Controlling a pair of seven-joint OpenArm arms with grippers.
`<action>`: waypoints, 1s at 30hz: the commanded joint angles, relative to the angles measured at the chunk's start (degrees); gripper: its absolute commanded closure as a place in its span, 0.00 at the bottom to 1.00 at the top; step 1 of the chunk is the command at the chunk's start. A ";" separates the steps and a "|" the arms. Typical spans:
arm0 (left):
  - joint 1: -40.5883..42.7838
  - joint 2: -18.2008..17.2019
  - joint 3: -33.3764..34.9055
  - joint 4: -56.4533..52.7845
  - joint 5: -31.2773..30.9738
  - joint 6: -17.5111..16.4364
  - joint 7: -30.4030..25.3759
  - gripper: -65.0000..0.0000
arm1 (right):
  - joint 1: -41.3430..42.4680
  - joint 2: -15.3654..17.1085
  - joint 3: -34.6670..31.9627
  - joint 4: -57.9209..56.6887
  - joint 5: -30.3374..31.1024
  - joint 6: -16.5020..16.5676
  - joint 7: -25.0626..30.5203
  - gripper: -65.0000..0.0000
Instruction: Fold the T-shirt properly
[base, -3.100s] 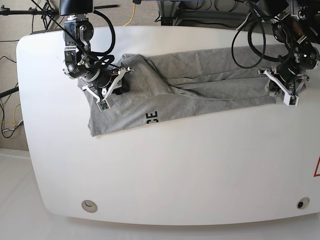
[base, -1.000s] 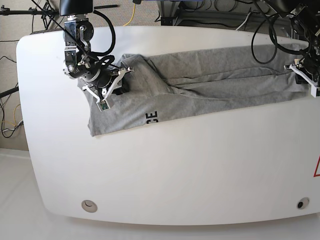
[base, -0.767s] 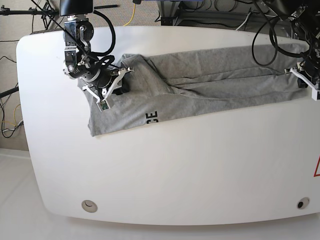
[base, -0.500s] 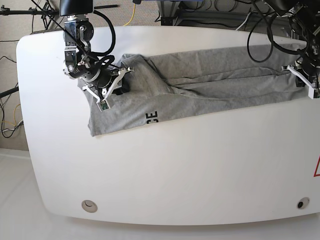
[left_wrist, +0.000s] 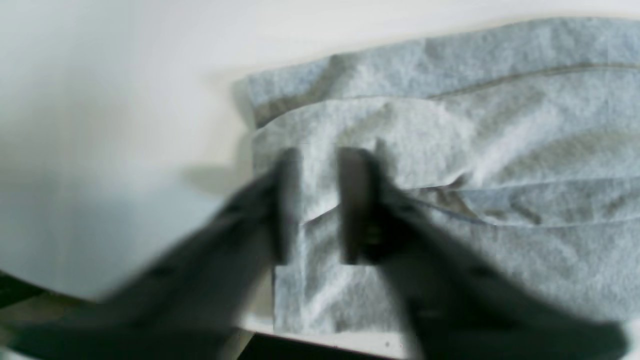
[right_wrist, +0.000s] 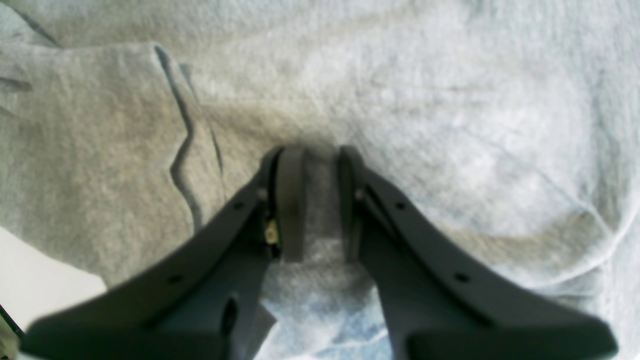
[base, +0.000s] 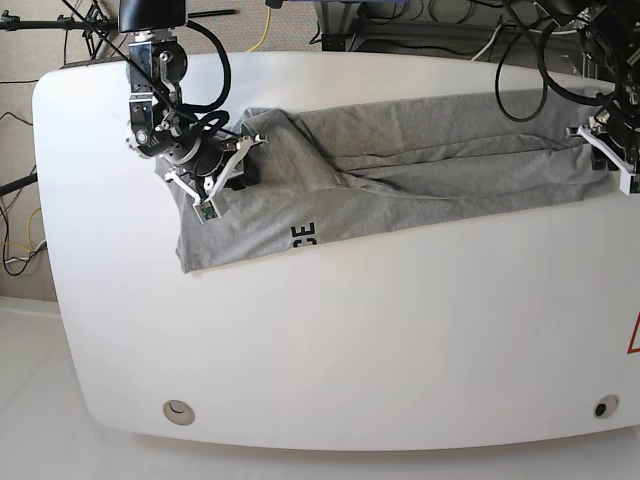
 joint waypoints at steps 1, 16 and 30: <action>-1.37 -1.84 -1.19 1.00 -1.18 0.10 0.41 0.40 | 0.69 0.60 -0.02 0.56 -0.26 -0.16 -0.23 0.82; -3.52 -4.63 -3.38 -6.53 -2.13 0.10 0.24 0.13 | 0.69 0.77 -0.04 0.83 -0.37 0.09 -0.53 0.83; -3.34 -7.41 -7.78 -14.28 -9.29 0.10 2.82 0.23 | 0.62 0.59 -0.23 0.94 -0.29 0.22 -0.44 0.82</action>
